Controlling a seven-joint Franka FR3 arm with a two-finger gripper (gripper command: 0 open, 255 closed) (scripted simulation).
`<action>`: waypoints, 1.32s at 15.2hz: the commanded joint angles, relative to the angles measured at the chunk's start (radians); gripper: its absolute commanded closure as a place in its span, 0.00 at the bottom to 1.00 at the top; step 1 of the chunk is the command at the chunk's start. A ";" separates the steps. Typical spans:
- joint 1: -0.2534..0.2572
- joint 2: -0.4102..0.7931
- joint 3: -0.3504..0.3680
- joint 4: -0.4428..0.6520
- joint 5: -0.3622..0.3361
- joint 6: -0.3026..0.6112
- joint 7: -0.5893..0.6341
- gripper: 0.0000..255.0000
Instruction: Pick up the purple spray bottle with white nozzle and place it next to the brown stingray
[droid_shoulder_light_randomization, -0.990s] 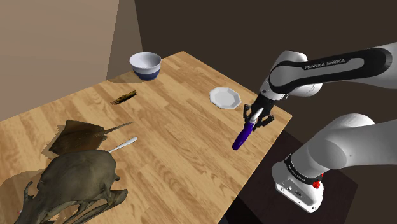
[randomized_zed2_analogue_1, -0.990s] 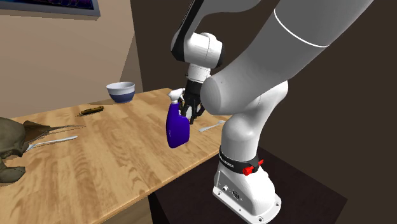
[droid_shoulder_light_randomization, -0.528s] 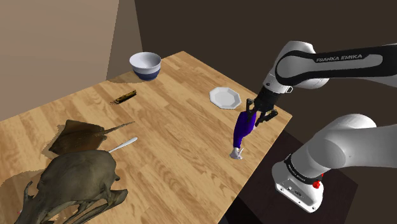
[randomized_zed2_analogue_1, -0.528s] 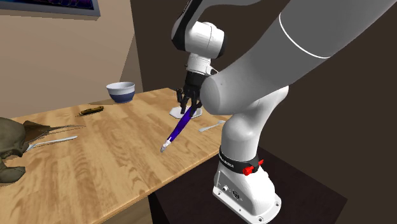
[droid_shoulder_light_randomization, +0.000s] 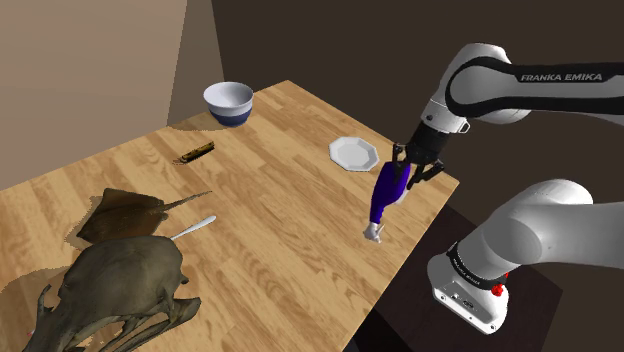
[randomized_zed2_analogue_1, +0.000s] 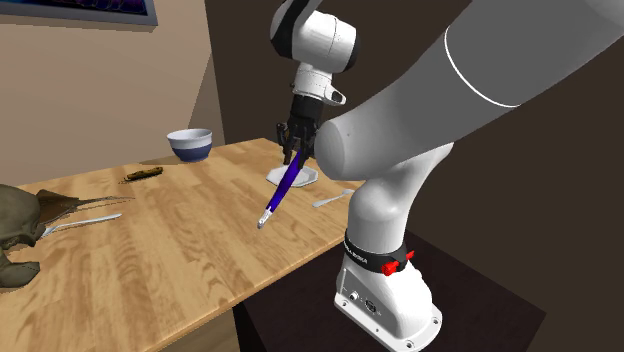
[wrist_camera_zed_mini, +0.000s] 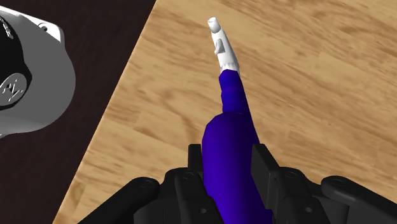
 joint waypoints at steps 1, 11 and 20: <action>-0.002 -0.015 -0.001 0.019 -0.005 -0.033 0.011 1.00; -0.009 -0.058 -0.013 0.131 -0.029 -0.182 0.056 1.00; -0.010 -0.067 -0.023 0.245 -0.043 -0.300 0.092 1.00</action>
